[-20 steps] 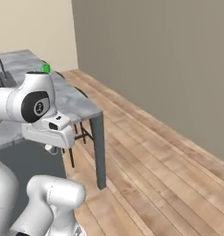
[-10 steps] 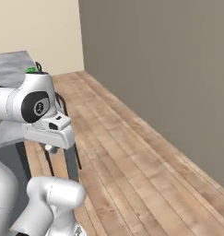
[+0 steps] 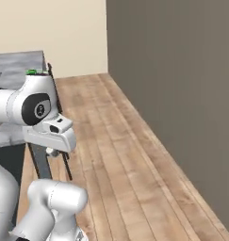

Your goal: Pick up the marshmallow and place it in the cup of hot chocolate on the dining counter.

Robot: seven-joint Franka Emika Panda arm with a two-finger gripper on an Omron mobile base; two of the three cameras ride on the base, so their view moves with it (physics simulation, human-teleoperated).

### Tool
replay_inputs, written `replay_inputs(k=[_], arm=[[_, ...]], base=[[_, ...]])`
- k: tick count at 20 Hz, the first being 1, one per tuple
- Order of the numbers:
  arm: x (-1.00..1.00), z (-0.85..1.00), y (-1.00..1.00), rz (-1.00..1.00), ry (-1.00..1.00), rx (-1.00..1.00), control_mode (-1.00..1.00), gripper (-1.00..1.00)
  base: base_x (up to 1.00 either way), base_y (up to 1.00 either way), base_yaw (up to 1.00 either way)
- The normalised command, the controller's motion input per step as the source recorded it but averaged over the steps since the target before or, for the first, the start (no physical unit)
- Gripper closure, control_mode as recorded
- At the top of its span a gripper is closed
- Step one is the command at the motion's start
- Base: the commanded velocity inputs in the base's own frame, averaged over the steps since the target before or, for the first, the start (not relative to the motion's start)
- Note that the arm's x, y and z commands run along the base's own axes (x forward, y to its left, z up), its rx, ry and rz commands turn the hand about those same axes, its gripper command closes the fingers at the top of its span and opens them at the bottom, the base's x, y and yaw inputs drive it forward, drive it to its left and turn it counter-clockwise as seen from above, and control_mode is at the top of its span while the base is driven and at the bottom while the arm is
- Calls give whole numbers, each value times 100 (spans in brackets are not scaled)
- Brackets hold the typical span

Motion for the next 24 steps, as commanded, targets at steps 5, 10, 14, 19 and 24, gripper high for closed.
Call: replay_inputs(k=[5, 10, 14, 19, 24], arm=[[0, 0, 0, 0, 0, 0, 100, 100], [0, 0, 0, 0, 0, 0, 100, 100], [0, 0, 0, 0, 0, 0, 100, 100], [0, 0, 0, 0, 0, 0, 100, 100], [0, 0, 0, 0, 0, 0, 100, 100]], base=[[51, -100, 38], [55, -100, 41], [74, -97, 45], [100, -79, 50], [100, -71, 53]])
